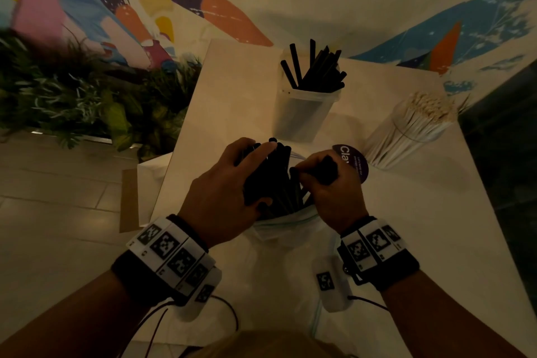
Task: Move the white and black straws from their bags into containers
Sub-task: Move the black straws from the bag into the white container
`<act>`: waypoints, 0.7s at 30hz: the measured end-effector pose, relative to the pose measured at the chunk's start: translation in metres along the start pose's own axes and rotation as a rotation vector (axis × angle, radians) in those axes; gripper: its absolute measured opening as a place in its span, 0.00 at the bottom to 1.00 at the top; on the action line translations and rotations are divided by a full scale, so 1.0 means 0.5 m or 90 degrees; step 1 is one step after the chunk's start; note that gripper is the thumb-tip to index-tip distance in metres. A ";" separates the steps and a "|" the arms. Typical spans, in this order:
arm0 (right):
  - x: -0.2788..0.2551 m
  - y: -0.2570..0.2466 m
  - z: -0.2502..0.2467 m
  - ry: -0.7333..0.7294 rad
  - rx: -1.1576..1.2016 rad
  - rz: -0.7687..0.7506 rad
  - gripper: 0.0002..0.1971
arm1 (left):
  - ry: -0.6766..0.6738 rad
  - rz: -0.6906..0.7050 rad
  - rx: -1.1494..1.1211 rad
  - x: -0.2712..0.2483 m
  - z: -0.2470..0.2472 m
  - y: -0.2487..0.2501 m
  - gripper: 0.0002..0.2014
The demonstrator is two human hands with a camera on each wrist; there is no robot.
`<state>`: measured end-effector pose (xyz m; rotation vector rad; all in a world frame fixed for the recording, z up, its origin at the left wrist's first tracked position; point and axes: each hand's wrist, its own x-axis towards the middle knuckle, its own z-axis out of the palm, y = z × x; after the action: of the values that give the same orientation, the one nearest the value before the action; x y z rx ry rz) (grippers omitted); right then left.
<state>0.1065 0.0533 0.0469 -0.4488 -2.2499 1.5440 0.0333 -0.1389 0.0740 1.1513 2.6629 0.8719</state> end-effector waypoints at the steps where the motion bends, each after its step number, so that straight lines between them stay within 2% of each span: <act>1: -0.001 0.000 -0.002 0.018 0.005 -0.014 0.07 | -0.001 0.000 0.000 0.000 0.000 0.000 0.43; 3: -0.008 0.006 -0.001 0.033 -0.024 -0.031 0.06 | 0.000 0.000 -0.002 -0.001 0.000 -0.001 0.43; 6: -0.024 0.033 0.005 -0.026 -0.090 0.021 0.07 | -0.001 0.001 -0.006 -0.001 0.000 0.000 0.42; 9: -0.024 0.021 0.002 -0.013 0.010 0.079 0.20 | -0.009 0.004 -0.005 0.000 -0.001 0.001 0.41; 10: -0.019 0.008 -0.003 -0.001 0.066 0.082 0.22 | -0.011 0.002 -0.005 0.000 -0.001 0.000 0.41; 16: 0.013 -0.078 -0.040 0.054 0.270 0.024 0.11 | -0.012 -0.005 0.001 0.002 -0.001 0.000 0.43; 21: 0.032 -0.125 -0.073 0.040 0.306 0.014 0.11 | -0.010 -0.003 -0.002 0.000 -0.002 0.000 0.43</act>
<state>0.1065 0.0687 0.1196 -0.3725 -1.7472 1.9705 0.0331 -0.1393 0.0751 1.1469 2.6486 0.8630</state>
